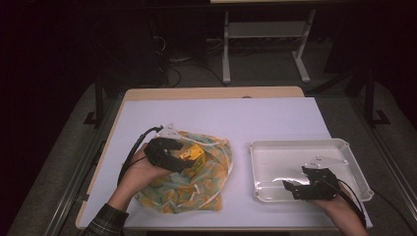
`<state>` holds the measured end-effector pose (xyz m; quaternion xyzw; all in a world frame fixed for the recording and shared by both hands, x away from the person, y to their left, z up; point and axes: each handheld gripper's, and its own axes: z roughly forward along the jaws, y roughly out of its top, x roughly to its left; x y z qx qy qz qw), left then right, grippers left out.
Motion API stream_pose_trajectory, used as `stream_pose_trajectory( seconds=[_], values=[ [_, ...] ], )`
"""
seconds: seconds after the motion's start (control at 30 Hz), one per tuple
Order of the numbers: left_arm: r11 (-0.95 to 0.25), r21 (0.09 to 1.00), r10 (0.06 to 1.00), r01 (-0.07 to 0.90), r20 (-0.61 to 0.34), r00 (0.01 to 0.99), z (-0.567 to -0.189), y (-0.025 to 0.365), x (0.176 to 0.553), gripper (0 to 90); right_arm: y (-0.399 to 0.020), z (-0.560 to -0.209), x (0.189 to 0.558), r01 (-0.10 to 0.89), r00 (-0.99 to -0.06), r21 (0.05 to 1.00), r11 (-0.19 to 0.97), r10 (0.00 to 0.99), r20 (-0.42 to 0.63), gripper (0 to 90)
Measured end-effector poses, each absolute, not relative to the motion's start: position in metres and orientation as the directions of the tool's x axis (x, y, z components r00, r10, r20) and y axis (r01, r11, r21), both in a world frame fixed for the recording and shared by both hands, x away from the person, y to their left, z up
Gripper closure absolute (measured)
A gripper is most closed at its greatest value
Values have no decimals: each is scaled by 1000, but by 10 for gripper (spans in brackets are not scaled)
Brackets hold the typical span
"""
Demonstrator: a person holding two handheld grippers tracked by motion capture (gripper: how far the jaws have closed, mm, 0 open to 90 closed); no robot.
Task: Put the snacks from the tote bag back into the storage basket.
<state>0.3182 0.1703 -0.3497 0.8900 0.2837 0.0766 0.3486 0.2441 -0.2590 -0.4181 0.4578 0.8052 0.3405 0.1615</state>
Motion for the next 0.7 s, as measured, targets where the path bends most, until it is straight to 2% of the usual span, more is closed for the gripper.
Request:
stream_pose_trajectory(
  seconds=[0.43, 0.7],
  values=[
    [-617, 631, 576, 470, -45, 817, -358, 152, 327, 250, -259, -419, 244, 630, -527, 694, 348, 849, 53, 133],
    [-653, 594, 568, 470, -27, 823, -366, 144, 331, 302, -260, -419, 244, 629, -527, 694, 350, 848, 50, 133]
  ],
)
